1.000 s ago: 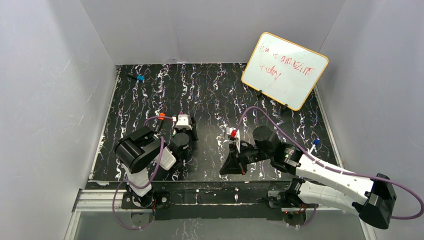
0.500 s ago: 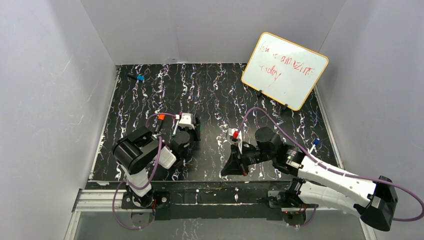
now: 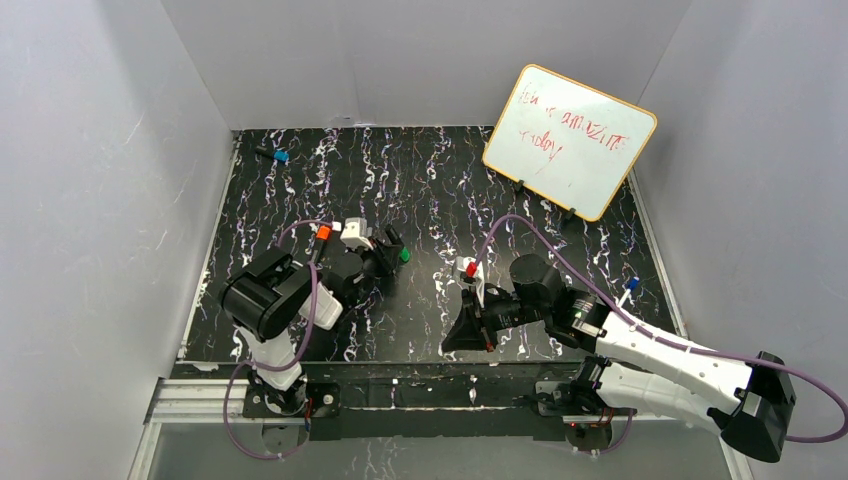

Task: Insert the pens into the pen caps
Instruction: Place the pen at the center of the board.

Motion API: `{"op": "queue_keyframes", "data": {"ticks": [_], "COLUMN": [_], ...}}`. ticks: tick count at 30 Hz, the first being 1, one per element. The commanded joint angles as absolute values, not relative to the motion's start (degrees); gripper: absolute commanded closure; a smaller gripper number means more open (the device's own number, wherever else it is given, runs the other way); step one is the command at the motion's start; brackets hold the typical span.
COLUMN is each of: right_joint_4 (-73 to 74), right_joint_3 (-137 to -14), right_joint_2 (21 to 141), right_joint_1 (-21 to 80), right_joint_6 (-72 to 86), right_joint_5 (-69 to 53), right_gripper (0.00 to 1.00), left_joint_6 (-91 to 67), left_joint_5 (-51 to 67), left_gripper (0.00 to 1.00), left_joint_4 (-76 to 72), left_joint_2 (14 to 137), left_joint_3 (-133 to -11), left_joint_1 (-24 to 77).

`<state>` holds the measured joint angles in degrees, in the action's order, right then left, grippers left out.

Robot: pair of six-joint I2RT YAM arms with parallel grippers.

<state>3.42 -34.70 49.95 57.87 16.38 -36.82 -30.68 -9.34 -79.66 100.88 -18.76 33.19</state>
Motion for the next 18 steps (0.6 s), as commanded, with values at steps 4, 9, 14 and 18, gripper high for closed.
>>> {"op": "queue_keyframes", "data": {"ticks": [4, 9, 14, 18], "right_joint_4": [2.4, 2.4, 2.3, 2.3], "right_joint_3": [-34.3, -34.3, -34.3, -34.2], "right_joint_2": [49.0, 49.0, 49.0, 48.9], "right_joint_1": [57.8, 57.8, 57.8, 57.8], "right_joint_6": [16.4, 16.4, 16.4, 16.4], "right_joint_5": [-37.3, -37.4, -37.5, -37.4], "right_gripper": [0.99, 0.99, 0.99, 0.99], "left_joint_6": [-40.8, -47.1, -52.9, -57.7], "left_joint_5": [-0.5, 2.3, 1.2, 0.8], "left_gripper": [1.00, 1.00, 1.00, 1.00], "left_joint_4": [-78.9, -75.8, -73.0, -71.6], "left_joint_2": [102.2, 101.2, 99.8, 100.0], "left_joint_3": [-21.6, -22.0, -21.1, -21.0], "left_joint_1": [30.9, 29.9, 29.0, 28.7]}}
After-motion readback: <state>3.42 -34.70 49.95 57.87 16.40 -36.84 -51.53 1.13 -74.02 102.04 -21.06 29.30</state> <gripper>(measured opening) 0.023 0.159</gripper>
